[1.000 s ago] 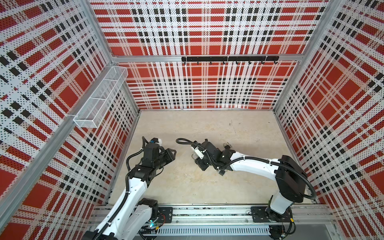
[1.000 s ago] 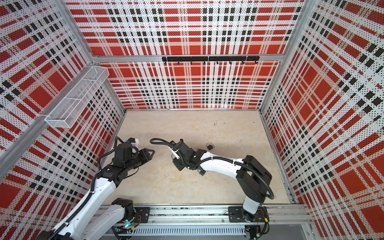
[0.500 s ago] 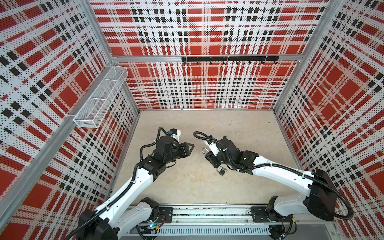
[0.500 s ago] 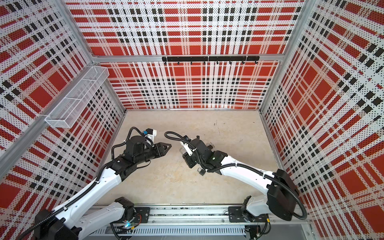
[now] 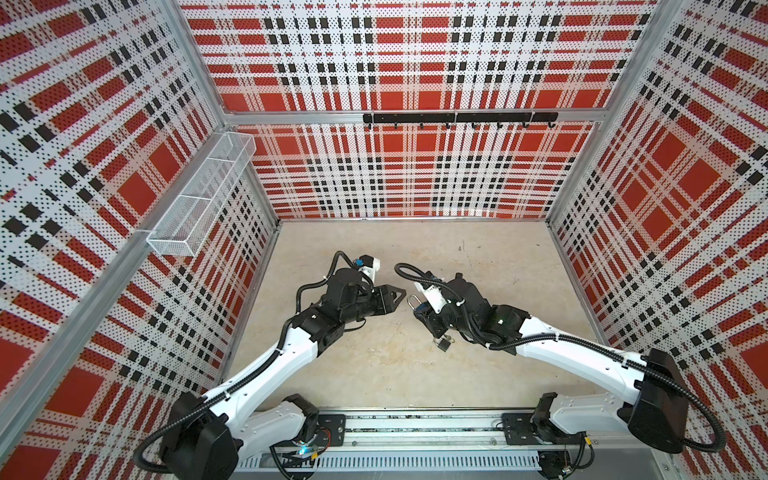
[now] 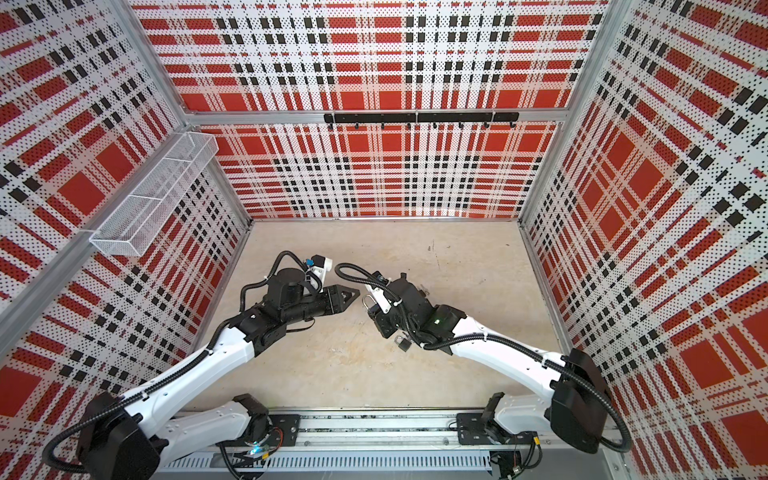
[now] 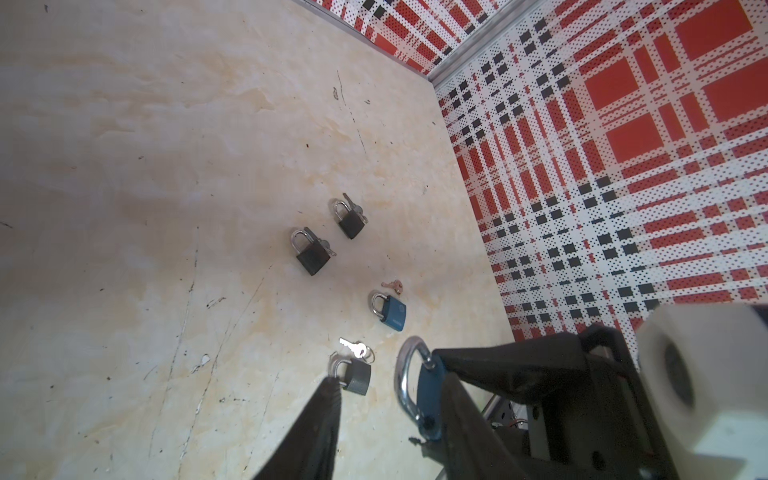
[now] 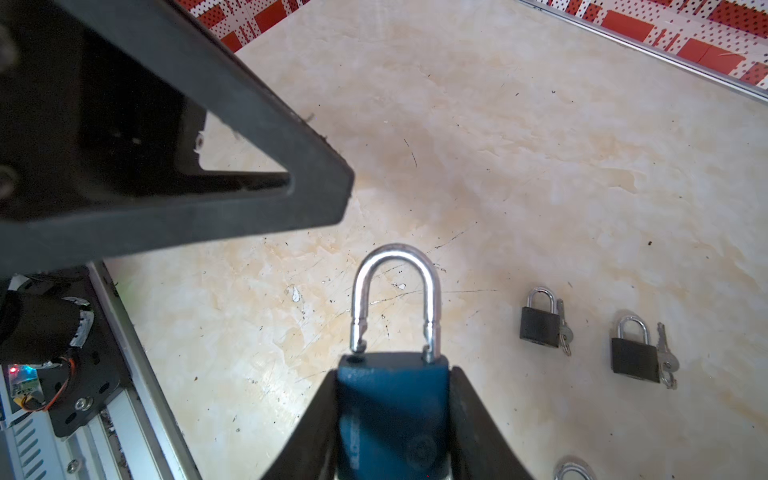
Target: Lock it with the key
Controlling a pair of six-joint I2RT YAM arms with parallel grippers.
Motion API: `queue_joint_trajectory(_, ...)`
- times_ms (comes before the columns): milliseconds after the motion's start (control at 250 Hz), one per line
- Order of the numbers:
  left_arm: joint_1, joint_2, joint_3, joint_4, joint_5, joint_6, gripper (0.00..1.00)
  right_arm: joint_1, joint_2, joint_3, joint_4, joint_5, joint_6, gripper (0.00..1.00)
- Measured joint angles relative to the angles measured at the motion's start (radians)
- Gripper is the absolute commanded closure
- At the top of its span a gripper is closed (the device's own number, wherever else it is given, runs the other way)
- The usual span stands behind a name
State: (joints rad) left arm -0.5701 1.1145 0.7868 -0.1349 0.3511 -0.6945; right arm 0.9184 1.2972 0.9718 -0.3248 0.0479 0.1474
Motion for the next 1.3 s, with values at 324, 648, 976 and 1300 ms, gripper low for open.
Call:
queue_joint_trajectory(324,-0.033,0.057,0.007,0.039,0.017,-0.017,0.61,-0.004,-0.004,0.0,0.0,-0.002,-0.001,0.9)
queue_joint_trajectory(648,-0.045,0.102,0.023,0.069,0.023,-0.027,0.64,-0.006,-0.016,-0.007,0.001,-0.003,-0.002,0.9)
queue_joint_trajectory(976,-0.048,0.132,0.024,0.089,0.035,-0.035,0.69,-0.007,-0.016,-0.007,0.002,-0.003,-0.002,0.9)
queue_joint_trajectory(1300,-0.048,0.136,0.024,0.106,0.039,-0.039,0.76,-0.011,-0.016,-0.007,0.005,-0.003,-0.002,0.9)
